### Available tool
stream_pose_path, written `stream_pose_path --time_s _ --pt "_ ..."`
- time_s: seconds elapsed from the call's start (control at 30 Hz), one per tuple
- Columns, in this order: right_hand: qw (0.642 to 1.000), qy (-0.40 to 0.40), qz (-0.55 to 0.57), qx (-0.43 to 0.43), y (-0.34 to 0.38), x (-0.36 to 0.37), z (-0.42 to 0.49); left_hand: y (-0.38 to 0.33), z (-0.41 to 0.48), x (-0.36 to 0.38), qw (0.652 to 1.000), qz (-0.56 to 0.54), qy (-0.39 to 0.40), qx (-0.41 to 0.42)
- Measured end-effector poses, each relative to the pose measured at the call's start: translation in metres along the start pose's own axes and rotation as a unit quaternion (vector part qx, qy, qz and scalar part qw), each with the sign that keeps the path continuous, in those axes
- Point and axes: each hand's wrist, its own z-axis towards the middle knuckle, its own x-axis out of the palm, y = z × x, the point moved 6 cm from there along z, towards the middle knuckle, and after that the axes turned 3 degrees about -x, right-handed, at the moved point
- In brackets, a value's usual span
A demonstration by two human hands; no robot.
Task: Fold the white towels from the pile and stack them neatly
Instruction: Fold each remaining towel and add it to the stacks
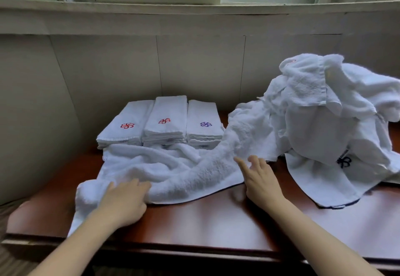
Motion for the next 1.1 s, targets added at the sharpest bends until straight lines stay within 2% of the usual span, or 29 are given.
stream_pose_path --time_s 0.1,0.27,0.37,0.43,0.5,0.57,0.63,0.7,0.77,0.83,0.9,0.97,1.03,1.07,1.1 --pt "0.997 0.066 -0.039 0.003 0.009 0.012 0.004 -0.016 0.009 0.001 0.998 -0.031 -0.059 0.016" --pt "0.992 0.093 0.070 0.048 0.003 0.001 0.010 0.004 0.018 0.007 0.989 -0.114 -0.094 0.004" --pt "0.985 0.139 0.099 0.027 0.006 -0.004 0.004 0.027 0.019 0.004 0.986 -0.121 -0.108 -0.028" --pt "0.974 0.176 0.141 0.014 0.007 -0.008 -0.005 0.043 0.019 0.003 0.990 -0.060 -0.114 -0.063" --pt "0.942 0.221 0.251 0.022 -0.003 -0.018 -0.017 0.062 0.016 0.000 0.986 -0.019 -0.117 -0.120" --pt "0.917 0.305 0.256 -0.012 -0.012 -0.029 -0.034 0.086 0.009 -0.008 0.973 -0.051 -0.119 -0.189" --pt "0.917 0.331 0.223 -0.010 -0.024 -0.041 -0.047 0.104 -0.004 -0.023 0.951 -0.133 -0.146 -0.239" --pt "0.947 0.243 0.204 0.041 -0.042 -0.061 -0.044 0.112 -0.014 -0.045 0.925 -0.178 -0.200 -0.268" --pt "0.973 0.085 0.175 0.124 -0.064 -0.094 -0.034 0.111 -0.017 -0.069 0.911 -0.185 -0.242 -0.279" --pt "0.968 -0.037 0.133 0.209 -0.080 -0.134 -0.027 0.108 -0.014 -0.093 0.888 -0.242 -0.279 -0.274" --pt "0.953 -0.113 0.095 0.264 -0.089 -0.172 -0.022 0.105 -0.010 -0.122 0.854 -0.332 -0.321 -0.239" --pt "0.937 -0.180 0.110 0.279 -0.093 -0.206 -0.017 0.100 -0.007 -0.151 0.800 -0.449 -0.345 -0.197" --pt "0.910 -0.256 0.192 0.265 -0.091 -0.237 -0.016 0.093 -0.009 -0.175 0.719 -0.582 -0.341 -0.167" --pt "0.885 -0.291 0.257 0.256 -0.087 -0.250 -0.017 0.092 -0.012 -0.187 0.690 -0.610 -0.353 -0.164" --pt "0.854 -0.333 0.313 0.250 -0.082 -0.263 -0.021 0.091 -0.017 -0.201 0.685 -0.602 -0.376 -0.165"
